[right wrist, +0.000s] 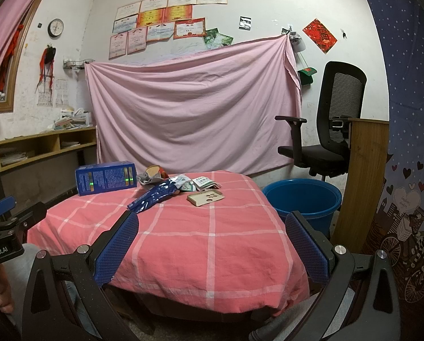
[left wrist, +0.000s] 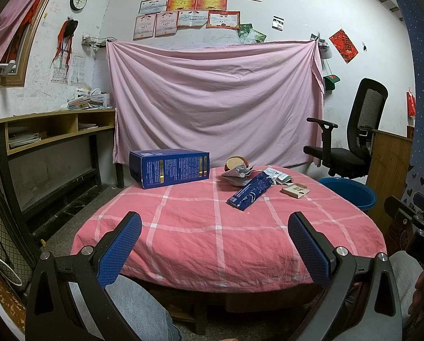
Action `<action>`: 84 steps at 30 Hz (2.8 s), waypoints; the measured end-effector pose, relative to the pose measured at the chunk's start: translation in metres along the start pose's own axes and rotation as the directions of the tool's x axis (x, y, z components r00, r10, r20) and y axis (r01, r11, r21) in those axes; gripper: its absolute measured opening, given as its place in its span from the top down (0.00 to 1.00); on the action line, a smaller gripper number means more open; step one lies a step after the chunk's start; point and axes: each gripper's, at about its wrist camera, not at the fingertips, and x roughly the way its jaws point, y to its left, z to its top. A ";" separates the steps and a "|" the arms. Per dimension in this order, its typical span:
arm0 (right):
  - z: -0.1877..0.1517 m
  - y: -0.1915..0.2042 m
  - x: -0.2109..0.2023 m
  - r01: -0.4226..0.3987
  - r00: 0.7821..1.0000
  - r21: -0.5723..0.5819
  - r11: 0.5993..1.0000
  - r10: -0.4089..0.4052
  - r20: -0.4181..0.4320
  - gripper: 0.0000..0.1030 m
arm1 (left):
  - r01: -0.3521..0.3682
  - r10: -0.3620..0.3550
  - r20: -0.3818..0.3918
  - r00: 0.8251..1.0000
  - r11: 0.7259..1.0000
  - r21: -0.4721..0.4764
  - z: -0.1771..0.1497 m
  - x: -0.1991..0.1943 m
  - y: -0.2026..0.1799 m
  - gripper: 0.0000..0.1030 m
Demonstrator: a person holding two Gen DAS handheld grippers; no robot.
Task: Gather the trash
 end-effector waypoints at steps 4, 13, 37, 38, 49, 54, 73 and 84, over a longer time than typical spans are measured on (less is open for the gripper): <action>0.000 0.000 0.000 0.000 1.000 0.000 1.000 0.000 0.000 0.00 | 0.001 -0.001 0.000 1.000 1.000 0.002 0.000 0.000 0.000 0.02; 0.000 -0.001 0.000 0.000 1.000 0.001 1.000 0.000 0.000 0.00 | -0.001 0.001 0.000 1.000 1.000 -0.001 0.000 0.000 0.000 0.02; 0.037 -0.006 0.030 -0.013 0.998 0.012 1.000 0.012 0.054 0.00 | 0.005 -0.003 0.083 0.997 1.000 -0.022 0.043 0.046 -0.002 0.02; 0.040 -0.007 0.034 -0.016 0.998 0.007 1.000 0.016 0.061 0.00 | 0.005 -0.002 0.093 0.996 1.000 -0.025 0.046 0.049 -0.002 0.02; 0.066 -0.013 0.083 -0.042 0.991 -0.051 0.998 0.049 0.128 0.00 | 0.012 -0.011 0.132 0.991 1.000 -0.007 0.074 0.107 0.000 0.02; 0.067 -0.017 0.130 -0.081 0.995 -0.095 0.992 0.086 0.045 0.00 | 0.053 -0.054 0.073 0.996 0.998 0.018 0.073 0.148 0.004 0.02; 0.035 -0.021 0.273 -0.286 0.834 -0.104 0.953 0.193 -0.517 0.00 | 0.257 -0.189 -0.408 0.893 0.959 0.118 0.038 0.265 -0.015 0.23; 0.020 -0.017 0.306 -0.344 0.707 -0.069 0.936 0.210 -0.675 0.10 | 0.318 -0.187 -0.503 0.844 0.930 0.187 0.036 0.291 -0.035 0.49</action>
